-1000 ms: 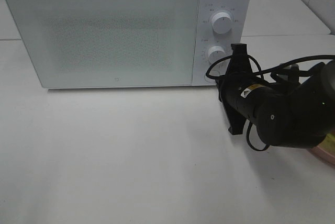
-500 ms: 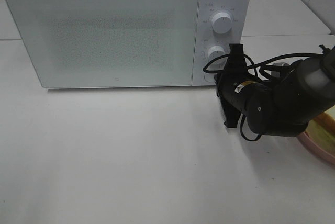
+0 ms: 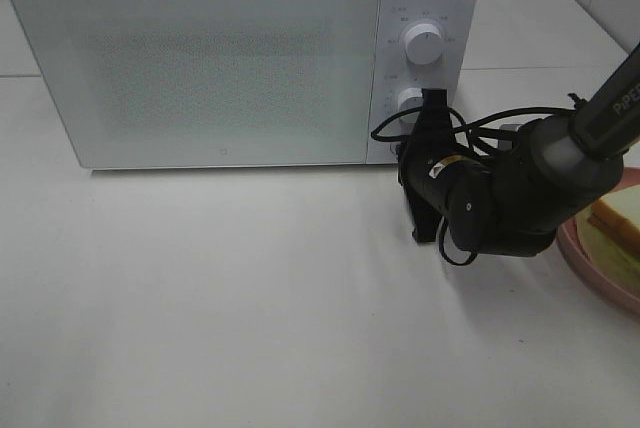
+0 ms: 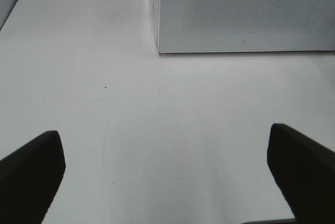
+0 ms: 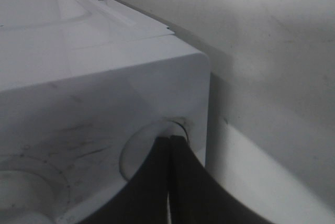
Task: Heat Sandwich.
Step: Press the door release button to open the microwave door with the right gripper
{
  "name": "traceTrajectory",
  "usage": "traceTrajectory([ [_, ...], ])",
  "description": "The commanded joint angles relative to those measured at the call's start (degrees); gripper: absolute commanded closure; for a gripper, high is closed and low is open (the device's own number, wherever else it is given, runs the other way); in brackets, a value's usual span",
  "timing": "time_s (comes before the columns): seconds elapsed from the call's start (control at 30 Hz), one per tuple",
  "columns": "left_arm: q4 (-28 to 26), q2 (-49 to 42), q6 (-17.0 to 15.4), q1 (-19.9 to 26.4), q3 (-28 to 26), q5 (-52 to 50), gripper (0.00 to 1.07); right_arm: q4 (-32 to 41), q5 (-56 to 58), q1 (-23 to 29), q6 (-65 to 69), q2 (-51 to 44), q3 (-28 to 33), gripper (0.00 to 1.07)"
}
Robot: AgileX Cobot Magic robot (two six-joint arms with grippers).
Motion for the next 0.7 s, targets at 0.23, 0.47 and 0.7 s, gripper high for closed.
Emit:
traceTrajectory([
  [0.23,-0.2,-1.4,0.1,0.2,0.2,0.1,0.04,0.2,-10.0,-0.3,-0.8,0.4,-1.5,1.07],
  [0.47,-0.2,-1.4,0.1,0.2,0.2,0.1,0.04,-0.3,-10.5,-0.3,-0.7,0.3,-3.0,1.07],
  [0.7,-0.2,-1.4,0.1,0.2,0.2,0.1,0.04,-0.8,-9.9,-0.3,-3.5,-0.3,-5.2,1.07],
])
